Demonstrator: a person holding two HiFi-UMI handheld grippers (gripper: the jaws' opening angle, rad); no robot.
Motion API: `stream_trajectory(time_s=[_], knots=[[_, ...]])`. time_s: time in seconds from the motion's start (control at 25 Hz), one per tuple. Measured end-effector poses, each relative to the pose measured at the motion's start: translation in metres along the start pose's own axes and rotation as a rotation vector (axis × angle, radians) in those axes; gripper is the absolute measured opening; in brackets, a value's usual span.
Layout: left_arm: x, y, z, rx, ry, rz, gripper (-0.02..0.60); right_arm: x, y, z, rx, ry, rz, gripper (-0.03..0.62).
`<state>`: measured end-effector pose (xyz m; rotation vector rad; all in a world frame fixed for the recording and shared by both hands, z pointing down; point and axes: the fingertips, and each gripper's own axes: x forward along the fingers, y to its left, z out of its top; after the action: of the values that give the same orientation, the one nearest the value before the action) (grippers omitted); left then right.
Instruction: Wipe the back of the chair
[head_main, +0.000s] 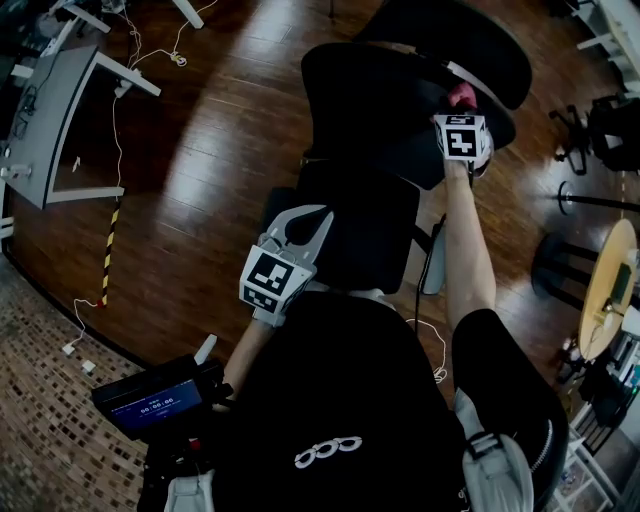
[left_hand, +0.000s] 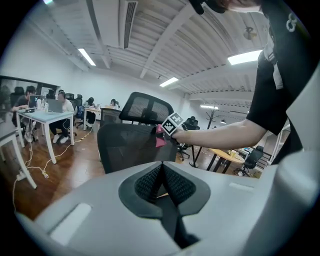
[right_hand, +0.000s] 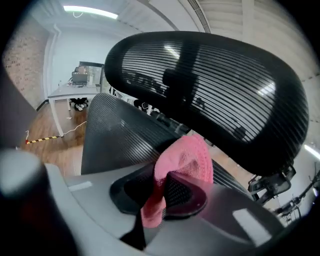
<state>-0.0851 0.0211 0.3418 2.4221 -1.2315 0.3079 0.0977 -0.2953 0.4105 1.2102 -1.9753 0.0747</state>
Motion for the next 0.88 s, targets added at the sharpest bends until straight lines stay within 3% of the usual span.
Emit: stream_trajectory(time_s=[0.44, 0.88], knots=[[-0.043, 0.062, -0.008, -0.054, -0.025, 0.067, -0.009, 0.029, 0.12, 0.088, -0.109, -0.059, 0.114, 0.04], [-0.042, 0.087, 0.015, -0.042, -0.063, 0.057, -0.009, 0.037, 0.239, 0.152, -0.192, -0.134, 0.281, 0.04]])
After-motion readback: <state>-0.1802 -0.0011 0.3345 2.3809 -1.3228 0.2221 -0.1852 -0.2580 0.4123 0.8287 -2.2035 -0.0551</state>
